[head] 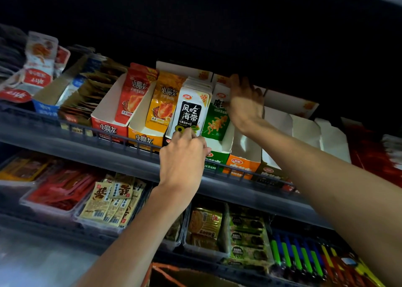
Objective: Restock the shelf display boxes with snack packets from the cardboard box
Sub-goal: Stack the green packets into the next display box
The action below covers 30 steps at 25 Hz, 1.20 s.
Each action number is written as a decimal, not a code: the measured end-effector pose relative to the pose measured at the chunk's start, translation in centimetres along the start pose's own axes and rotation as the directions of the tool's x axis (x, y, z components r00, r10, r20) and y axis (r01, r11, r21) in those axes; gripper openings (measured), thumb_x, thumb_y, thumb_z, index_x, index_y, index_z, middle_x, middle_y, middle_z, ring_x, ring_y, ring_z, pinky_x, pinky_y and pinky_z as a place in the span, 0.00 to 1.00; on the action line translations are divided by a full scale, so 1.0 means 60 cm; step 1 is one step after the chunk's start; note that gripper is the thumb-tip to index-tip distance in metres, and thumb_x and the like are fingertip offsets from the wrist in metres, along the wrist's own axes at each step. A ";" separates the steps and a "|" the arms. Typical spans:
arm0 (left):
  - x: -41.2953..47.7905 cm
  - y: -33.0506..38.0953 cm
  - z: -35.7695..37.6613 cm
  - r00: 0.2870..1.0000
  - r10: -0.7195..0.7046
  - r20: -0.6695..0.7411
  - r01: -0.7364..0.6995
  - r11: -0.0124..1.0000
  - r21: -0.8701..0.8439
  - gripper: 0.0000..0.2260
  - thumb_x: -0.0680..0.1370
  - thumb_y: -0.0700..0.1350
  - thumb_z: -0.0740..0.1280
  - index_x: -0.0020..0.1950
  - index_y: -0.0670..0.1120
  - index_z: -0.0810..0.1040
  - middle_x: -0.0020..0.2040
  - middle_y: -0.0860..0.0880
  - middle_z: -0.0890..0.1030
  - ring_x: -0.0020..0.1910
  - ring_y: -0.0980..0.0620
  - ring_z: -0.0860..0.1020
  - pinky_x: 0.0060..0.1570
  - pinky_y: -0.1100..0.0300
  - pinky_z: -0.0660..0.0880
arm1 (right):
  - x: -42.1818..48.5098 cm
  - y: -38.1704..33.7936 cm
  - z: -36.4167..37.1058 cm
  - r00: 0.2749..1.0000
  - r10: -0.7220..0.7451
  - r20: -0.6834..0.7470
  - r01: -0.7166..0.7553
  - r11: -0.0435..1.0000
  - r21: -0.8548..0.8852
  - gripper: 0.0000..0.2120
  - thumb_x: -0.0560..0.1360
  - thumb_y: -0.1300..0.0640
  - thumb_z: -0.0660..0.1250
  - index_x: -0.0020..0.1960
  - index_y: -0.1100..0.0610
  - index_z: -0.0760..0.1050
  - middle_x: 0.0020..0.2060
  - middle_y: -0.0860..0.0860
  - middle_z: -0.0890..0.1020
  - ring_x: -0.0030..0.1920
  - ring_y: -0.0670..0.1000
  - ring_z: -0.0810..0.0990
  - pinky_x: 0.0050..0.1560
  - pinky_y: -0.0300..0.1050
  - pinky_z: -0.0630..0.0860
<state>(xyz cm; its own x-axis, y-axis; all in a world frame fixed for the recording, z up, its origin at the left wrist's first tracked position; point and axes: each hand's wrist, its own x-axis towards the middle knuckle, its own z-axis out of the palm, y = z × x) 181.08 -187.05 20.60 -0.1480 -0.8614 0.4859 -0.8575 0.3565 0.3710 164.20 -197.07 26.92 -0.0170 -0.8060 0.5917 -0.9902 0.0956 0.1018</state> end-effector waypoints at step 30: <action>-0.285 -0.064 0.135 0.433 0.195 0.880 -0.397 0.918 -0.008 0.09 0.78 0.54 0.66 0.55 0.52 0.74 0.52 0.50 0.80 0.50 0.48 0.78 0.48 0.52 0.76 | -0.668 0.141 0.068 0.113 -0.351 0.929 -0.391 0.844 0.367 0.04 0.78 0.56 0.69 0.53 0.52 0.77 0.39 0.44 0.79 0.39 0.43 0.78 0.40 0.33 0.73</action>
<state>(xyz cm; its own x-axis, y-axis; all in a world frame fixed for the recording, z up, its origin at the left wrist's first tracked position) 182.93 -176.63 4.45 -0.6649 -0.6217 -0.4141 -0.7242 0.6723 0.1535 155.95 -166.34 0.77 0.2172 -0.6675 -0.7122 -0.8802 0.1816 -0.4386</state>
